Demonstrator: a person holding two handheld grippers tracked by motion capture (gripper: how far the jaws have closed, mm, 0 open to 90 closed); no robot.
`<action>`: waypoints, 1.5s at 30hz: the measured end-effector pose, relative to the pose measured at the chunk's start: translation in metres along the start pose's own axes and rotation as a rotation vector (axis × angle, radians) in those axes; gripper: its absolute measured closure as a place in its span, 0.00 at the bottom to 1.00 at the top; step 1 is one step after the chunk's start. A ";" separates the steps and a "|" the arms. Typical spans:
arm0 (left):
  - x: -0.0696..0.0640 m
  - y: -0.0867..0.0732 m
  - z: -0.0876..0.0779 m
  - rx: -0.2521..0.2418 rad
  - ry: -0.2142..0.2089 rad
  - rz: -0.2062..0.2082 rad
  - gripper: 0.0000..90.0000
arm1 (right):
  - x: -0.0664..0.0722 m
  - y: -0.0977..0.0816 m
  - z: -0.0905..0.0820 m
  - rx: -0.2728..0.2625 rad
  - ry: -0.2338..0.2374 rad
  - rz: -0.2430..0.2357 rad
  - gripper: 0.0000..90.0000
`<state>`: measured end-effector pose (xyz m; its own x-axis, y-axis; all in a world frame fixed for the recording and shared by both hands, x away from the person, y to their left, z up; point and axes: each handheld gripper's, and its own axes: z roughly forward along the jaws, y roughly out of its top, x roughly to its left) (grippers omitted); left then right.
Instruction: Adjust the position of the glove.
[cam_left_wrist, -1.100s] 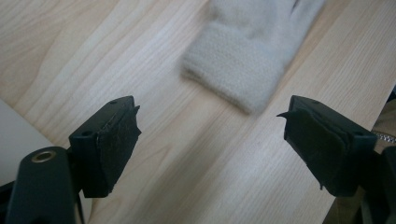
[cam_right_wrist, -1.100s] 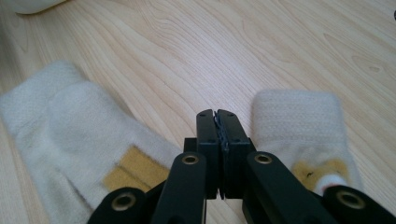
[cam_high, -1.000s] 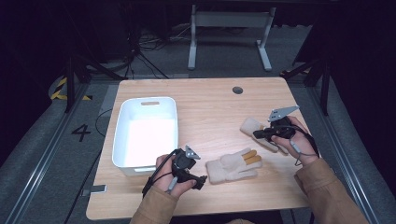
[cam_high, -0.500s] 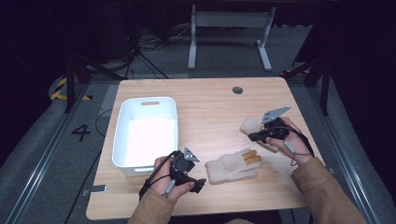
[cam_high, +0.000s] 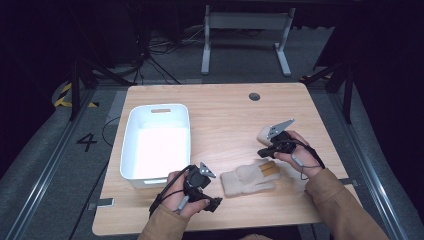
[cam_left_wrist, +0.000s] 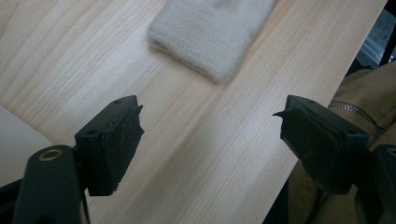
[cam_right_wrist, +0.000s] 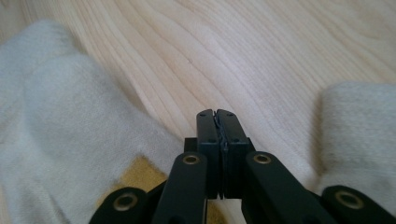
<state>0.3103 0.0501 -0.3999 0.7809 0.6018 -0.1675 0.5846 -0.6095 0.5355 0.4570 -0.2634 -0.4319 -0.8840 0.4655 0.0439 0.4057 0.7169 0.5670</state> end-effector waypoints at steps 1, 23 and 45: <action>0.000 0.000 0.000 -0.001 0.005 0.006 0.23 | 0.000 0.000 0.002 0.006 0.001 -0.001 1.00; -0.001 0.004 0.002 -0.008 -0.003 0.014 0.23 | 0.007 -0.006 0.002 0.128 0.081 0.036 1.00; -0.003 0.022 0.009 0.001 -0.025 0.058 0.23 | 0.025 -0.019 -0.026 0.031 0.080 0.033 0.89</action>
<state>0.3233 0.0303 -0.3955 0.8185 0.5526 -0.1571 0.5386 -0.6431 0.5443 0.4216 -0.2789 -0.4201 -0.8853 0.4469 0.1283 0.4406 0.7181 0.5387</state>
